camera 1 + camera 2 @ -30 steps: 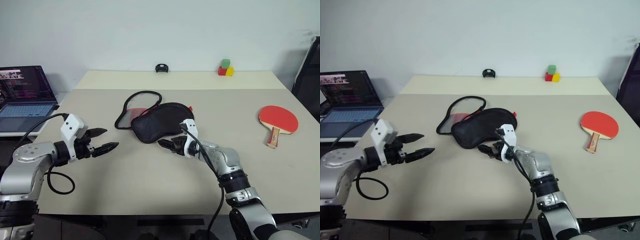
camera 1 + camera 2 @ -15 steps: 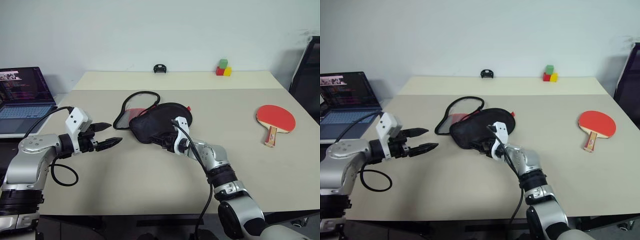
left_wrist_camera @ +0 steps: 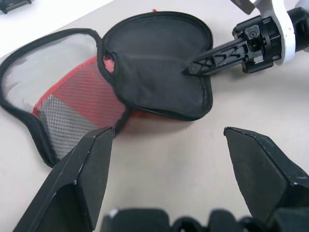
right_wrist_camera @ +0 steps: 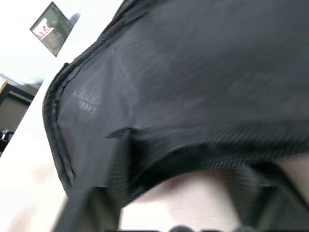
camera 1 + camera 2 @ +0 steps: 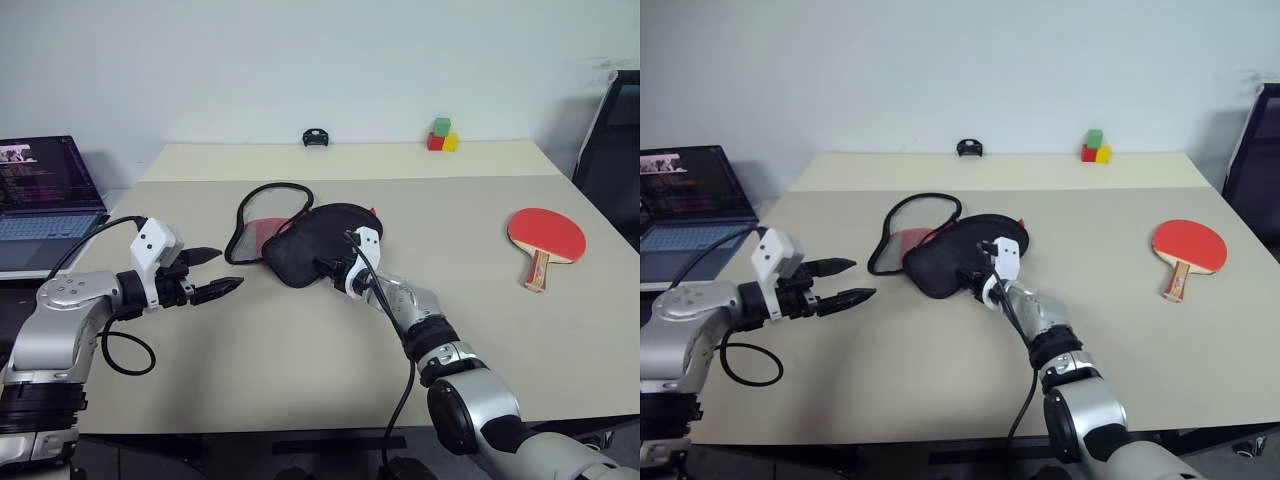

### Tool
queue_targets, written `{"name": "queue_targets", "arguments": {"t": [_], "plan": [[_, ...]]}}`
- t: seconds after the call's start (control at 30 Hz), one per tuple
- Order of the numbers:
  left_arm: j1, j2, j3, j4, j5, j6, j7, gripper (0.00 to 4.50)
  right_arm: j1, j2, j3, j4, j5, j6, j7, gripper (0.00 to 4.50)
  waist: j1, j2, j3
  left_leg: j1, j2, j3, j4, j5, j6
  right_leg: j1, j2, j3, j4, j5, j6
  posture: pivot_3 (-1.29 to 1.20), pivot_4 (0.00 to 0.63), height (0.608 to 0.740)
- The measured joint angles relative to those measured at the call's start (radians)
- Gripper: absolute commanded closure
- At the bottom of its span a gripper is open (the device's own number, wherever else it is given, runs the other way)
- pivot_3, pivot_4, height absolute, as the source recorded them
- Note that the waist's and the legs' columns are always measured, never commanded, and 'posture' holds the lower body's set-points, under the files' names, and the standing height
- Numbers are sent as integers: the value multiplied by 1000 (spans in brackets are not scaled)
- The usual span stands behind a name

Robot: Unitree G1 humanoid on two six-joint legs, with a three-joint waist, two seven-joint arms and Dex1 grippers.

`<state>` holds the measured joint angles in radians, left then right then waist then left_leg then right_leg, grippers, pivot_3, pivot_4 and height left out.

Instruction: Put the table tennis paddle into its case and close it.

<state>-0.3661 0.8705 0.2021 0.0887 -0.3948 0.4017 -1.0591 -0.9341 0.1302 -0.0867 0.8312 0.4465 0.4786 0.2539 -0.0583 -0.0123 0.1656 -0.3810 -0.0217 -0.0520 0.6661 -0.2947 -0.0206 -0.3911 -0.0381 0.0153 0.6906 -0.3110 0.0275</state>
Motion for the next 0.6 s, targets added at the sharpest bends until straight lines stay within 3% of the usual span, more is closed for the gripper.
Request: {"name": "queue_targets", "arguments": {"t": [0.13,0.37,0.6], "plan": [[0,0,-1,0,3,-4,0,508,0,1,1,-33,29,35,-3,4432,1,0,0,0,0,0,0,0,0,1,0,0,0,0,0,0,150,740],[0,-3,-30,-4,8,-16,-4,508,2,1,0,-100,70,130,-33,4472,1,0,0,0,0,0,0,0,0,-1,0,0,1,0,0,0,150,740],[-2,-13,-85,-85,2,-11,-20,508,121,-15,-12,-422,159,391,-64,4472,3,-1,-1,-5,0,0,-1,0,0,-4,0,0,-1,0,0,0,150,740]]}}
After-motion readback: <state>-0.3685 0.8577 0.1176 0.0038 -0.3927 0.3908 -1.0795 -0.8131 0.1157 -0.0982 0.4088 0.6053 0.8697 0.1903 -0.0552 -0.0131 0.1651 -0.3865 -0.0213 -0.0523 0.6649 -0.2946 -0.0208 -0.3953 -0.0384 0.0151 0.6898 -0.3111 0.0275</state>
